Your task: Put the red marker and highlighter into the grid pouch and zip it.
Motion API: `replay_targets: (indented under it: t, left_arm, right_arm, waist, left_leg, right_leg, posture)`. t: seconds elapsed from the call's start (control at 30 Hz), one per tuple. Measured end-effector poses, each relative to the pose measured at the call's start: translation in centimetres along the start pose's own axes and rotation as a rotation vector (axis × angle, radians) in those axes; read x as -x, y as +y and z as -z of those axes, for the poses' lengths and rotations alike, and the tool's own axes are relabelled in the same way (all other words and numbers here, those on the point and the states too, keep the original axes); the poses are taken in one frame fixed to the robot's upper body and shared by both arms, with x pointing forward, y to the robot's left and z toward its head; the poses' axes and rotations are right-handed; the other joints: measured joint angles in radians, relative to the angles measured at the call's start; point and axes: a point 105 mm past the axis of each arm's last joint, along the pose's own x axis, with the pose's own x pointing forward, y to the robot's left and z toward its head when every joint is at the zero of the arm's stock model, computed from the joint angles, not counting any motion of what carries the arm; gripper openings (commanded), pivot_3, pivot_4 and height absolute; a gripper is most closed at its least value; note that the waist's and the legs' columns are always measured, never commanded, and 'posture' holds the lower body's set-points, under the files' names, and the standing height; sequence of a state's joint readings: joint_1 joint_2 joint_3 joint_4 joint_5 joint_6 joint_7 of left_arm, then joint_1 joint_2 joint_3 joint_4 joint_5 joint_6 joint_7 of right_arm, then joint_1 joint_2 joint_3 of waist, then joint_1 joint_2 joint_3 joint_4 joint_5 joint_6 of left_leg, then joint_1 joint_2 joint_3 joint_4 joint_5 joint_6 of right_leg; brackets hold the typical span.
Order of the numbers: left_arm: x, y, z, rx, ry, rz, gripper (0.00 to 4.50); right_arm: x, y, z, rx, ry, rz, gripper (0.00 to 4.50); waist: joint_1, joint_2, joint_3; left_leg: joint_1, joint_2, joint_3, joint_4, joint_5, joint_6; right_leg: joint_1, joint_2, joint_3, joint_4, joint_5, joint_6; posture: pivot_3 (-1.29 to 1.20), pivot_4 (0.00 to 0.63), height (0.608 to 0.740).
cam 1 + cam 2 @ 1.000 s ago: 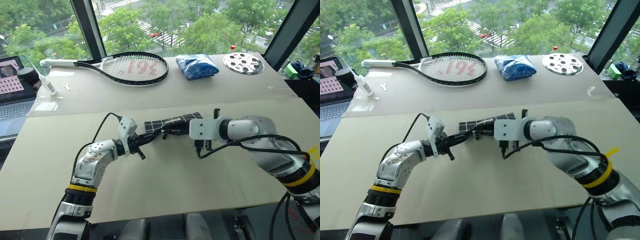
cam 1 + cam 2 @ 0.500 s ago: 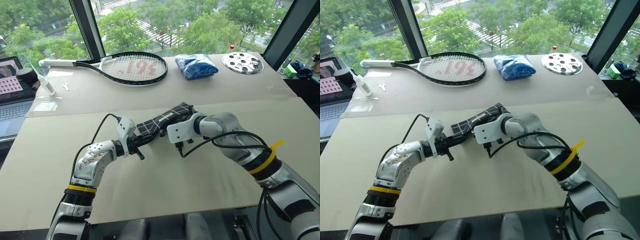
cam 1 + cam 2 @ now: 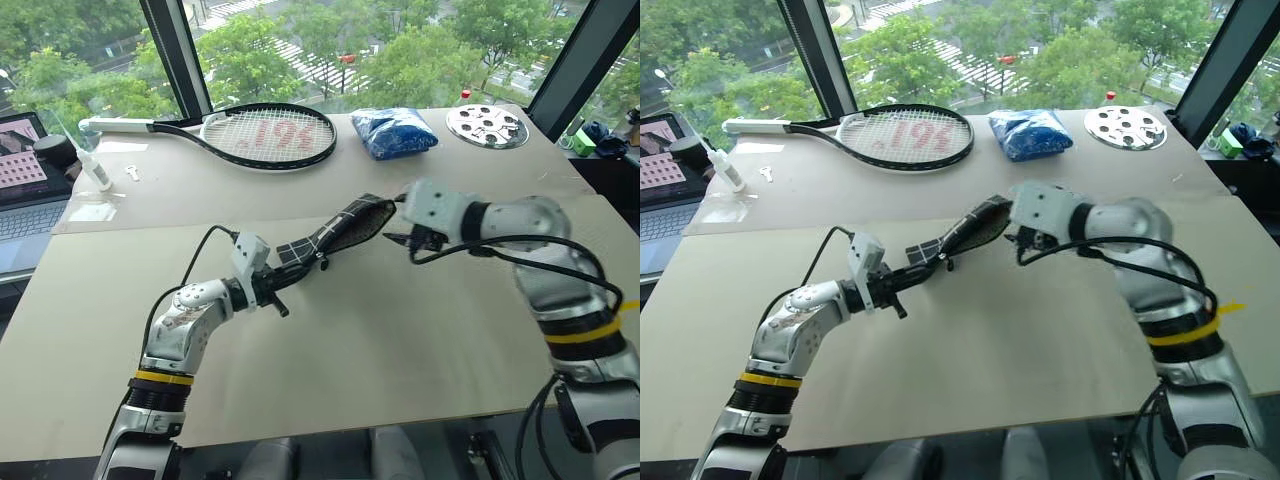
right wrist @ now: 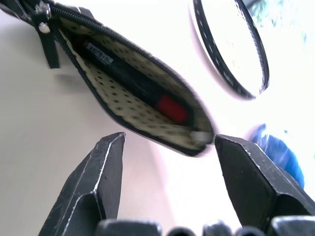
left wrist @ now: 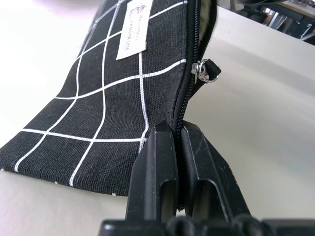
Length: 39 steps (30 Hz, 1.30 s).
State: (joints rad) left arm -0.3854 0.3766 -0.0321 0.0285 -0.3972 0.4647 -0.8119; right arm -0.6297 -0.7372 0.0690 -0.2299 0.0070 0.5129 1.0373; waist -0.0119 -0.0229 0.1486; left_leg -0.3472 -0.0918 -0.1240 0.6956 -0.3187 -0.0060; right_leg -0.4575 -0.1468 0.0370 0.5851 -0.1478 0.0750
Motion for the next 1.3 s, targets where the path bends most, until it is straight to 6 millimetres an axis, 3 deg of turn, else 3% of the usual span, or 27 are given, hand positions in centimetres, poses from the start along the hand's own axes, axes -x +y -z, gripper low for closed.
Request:
replay_targets:
  t: [0.1,0.17,0.27,0.33,0.5,0.67,0.93,1.03,1.13,1.3]
  left_arm:
    - [0.0,0.0,0.0,0.002,-0.003,0.002,0.0]
    - [0.0,0.0,-0.1,0.002,-0.004,0.001,0.0]
    - [-0.2,-0.1,-0.2,0.001,-0.008,0.007,0.0]
    - [-0.4,-0.2,-0.6,0.002,-0.01,0.018,0.0]
    - [-0.7,-0.6,-0.8,0.013,-0.011,0.045,0.0]
    - [-0.6,-0.6,-0.9,0.007,-0.007,0.049,0.0]
    - [-0.5,-0.6,-0.9,0.003,-0.005,0.045,0.0]
    - [-0.4,-0.5,-0.9,0.0,-0.003,0.04,0.0]
    - [-0.4,-0.5,-0.8,0.001,0.0,0.04,0.0]
    - [-0.3,-0.5,-0.7,0.003,0.004,0.039,0.0]
  right_arm:
    - [2.7,4.7,0.8,-0.333,-0.077,-0.196,3.21]
    - [3.0,7.0,1.4,-0.453,-0.07,-0.282,3.21]
    - [2.1,10.2,3.0,-0.616,-0.023,-0.328,3.21]
    - [0.1,11.1,3.8,-0.66,0.013,-0.289,3.21]
    - [-5.6,10.2,4.1,-0.697,0.056,-0.131,3.21]
    - [-9.0,9.0,2.5,-0.658,0.025,-0.073,3.21]
    - [-11.3,8.3,-0.9,-0.636,-0.055,-0.084,3.21]
    - [-11.4,8.0,-0.8,-0.634,-0.048,-0.082,3.21]
    - [-11.4,7.8,-0.6,-0.632,-0.044,-0.077,2.54]
    - [-11.2,7.3,-0.4,-0.626,-0.047,-0.063,0.77]
  waist:
    - [0.004,0.0,0.0]
    - [0.003,0.0,0.0]
    - [-0.002,0.0,0.0]
    - [-0.004,0.0,0.0]
    - [-0.004,0.0,0.0]
    - [-0.003,0.0,0.0]
    - [-0.009,0.0,0.0]
    - [-0.008,0.0,0.0]
    - [-0.009,0.0,0.0]
    - [-0.01,0.0,0.0]
  left_leg:
    - [0.0,0.0,-0.001,0.0,0.0,0.001]
    - [0.0,0.0,0.0,0.001,-0.001,0.001]
    - [0.002,0.001,0.002,0.001,-0.001,0.001]
    - [0.004,0.001,0.004,0.001,-0.001,0.001]
    - [0.007,0.001,0.006,0.001,0.0,-0.001]
    - [0.006,0.001,0.006,0.001,0.0,-0.001]
    - [0.006,0.001,0.005,0.0,0.0,-0.001]
    - [0.005,0.001,0.004,0.0,0.0,-0.001]
    - [0.005,0.001,0.004,0.0,0.0,-0.001]
    - [0.006,0.001,0.004,0.0,0.0,-0.001]
  right_leg:
    - [0.001,0.0,-0.001,0.0,0.0,0.0]
    - [0.001,0.0,0.0,0.0,0.0,0.0]
    - [0.001,0.0,0.001,0.002,0.001,-0.001]
    - [0.001,0.0,0.002,0.001,0.001,-0.001]
    - [0.001,0.0,0.004,0.002,0.001,-0.002]
    - [0.0,0.0,0.003,0.004,0.002,-0.001]
    - [-0.001,0.0,0.002,0.004,0.002,-0.001]
    - [-0.001,0.0,0.001,0.004,0.002,-0.001]
    - [-0.001,0.0,0.001,0.004,0.002,-0.001]
    - [-0.001,0.0,0.001,0.004,0.002,-0.001]
  posture:
    - [0.0,0.15,0.74]
    - [0.0,0.15,0.74]
    - [0.0,0.15,0.74]
    - [0.0,0.15,0.74]
    - [0.0,0.15,0.74]
    - [0.0,0.15,0.74]
    - [0.0,0.15,0.74]
    - [0.0,0.15,0.74]
    - [0.0,0.15,0.74]
    - [0.0,0.15,0.74]
